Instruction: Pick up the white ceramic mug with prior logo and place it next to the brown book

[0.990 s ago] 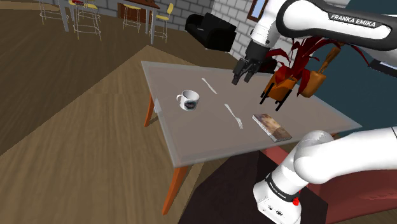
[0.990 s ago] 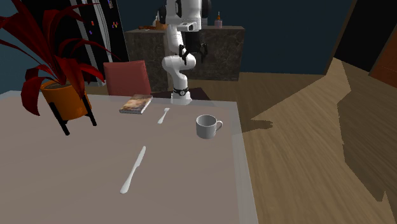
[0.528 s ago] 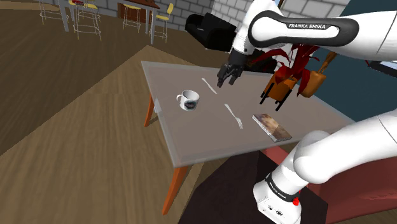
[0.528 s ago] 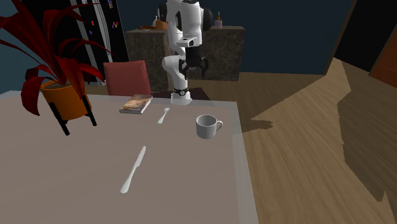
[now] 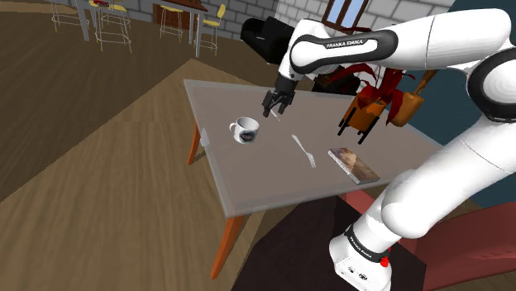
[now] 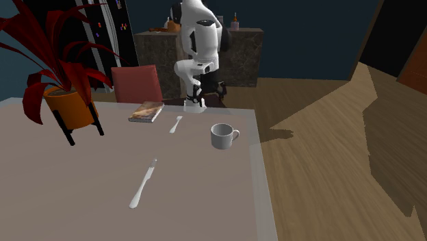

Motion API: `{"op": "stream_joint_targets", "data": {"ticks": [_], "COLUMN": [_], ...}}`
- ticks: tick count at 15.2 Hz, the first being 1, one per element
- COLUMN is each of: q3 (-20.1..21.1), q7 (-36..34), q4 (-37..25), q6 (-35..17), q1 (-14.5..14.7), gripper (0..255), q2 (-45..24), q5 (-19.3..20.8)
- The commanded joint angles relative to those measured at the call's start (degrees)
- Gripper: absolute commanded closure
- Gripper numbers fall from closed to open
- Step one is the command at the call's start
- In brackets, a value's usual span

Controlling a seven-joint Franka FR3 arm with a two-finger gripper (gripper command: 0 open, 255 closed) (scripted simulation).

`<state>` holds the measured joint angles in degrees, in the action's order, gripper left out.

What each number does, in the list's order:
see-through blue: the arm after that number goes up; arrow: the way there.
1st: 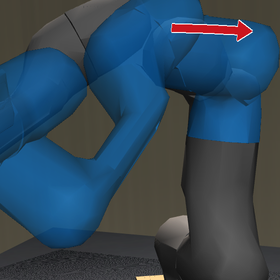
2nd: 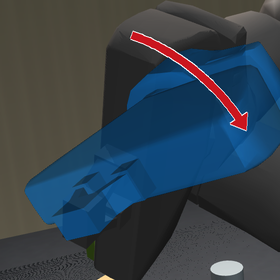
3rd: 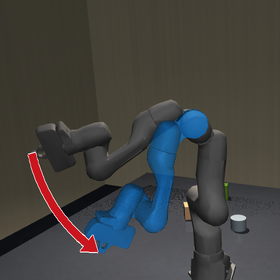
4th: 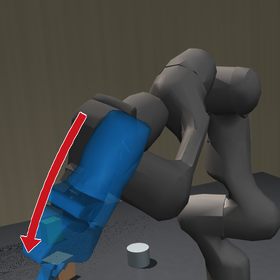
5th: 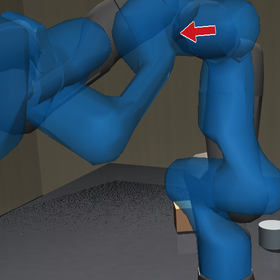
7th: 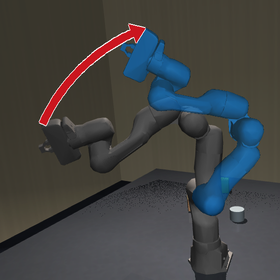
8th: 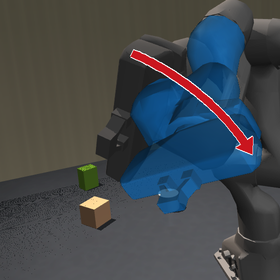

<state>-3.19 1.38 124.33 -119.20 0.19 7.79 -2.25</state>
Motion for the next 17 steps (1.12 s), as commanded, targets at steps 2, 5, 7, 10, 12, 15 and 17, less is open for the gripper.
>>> {"op": "stream_joint_targets", "data": {"ticks": [2, 5, 7, 10, 12, 15, 17], "q3": [-0.66, -0.95, -1.03, -0.97, -0.91, -0.82, -0.80], "q7": [1.75, 3.15, 4.04, 4.31, 4.40, 4.54, 4.57], "q4": [-3.39, -7.68, -10.94, -11.10, -10.54, -9.81, -9.68], "q6": [-2.85, -4.97, -6.03, -7.59, -8.94, -10.94, -11.32], "q1": [-0.36, -0.66, -0.96, -1.03, -1.01, -0.99, -0.99], "gripper": [0, 0, 0, 0, 0, 0, 0], "q2": [-6.29, -12.80, -17.18, -18.92, -19.71, -20.98, -21.23], "q5": [-0.69, -1.55, -2.15, -2.41, -2.55, -2.77, -2.81]}}
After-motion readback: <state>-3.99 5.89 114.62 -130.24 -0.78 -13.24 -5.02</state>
